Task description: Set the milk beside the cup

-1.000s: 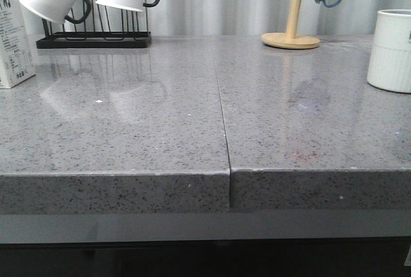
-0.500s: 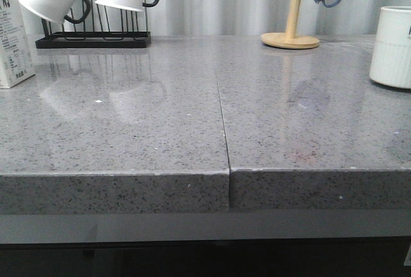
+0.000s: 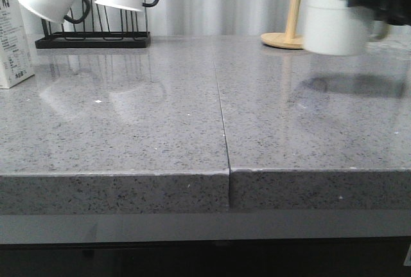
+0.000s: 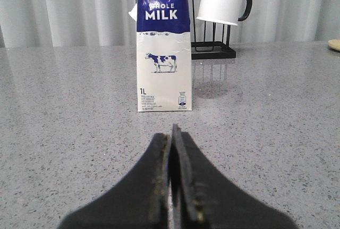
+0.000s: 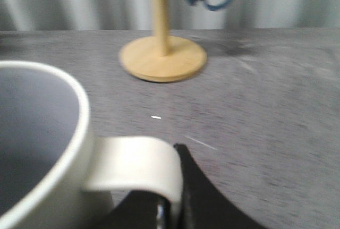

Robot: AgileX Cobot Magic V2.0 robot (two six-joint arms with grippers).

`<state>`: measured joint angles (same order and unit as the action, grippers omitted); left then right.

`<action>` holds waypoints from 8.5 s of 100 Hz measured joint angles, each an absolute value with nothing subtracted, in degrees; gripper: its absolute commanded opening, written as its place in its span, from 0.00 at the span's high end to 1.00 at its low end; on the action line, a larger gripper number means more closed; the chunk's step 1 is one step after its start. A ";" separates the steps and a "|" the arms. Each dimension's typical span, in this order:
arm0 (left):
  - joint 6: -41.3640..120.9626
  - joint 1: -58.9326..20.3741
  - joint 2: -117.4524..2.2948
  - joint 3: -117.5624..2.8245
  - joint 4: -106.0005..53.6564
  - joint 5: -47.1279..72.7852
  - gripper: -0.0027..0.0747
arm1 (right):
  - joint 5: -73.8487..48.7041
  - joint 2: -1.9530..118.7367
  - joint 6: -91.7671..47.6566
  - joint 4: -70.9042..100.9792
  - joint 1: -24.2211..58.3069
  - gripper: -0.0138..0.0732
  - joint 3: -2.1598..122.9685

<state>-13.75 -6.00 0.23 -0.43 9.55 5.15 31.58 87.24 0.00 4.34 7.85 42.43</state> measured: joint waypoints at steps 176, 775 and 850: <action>-13.75 -6.00 0.23 -0.43 9.55 5.15 0.99 | 32.84 104.92 -14.62 29.37 27.71 0.54 55.21; -8.25 -5.41 -78.14 -46.39 0.43 -16.16 0.11 | -6.78 26.60 9.43 -3.79 1.42 0.98 19.00; -8.16 -2.34 -86.39 -51.57 3.07 -18.09 0.85 | -6.78 26.60 9.43 -3.79 1.42 0.98 19.00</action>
<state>-8.16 -2.34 -86.39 -51.57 3.07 -18.09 -6.78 26.60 9.43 -3.79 1.42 19.00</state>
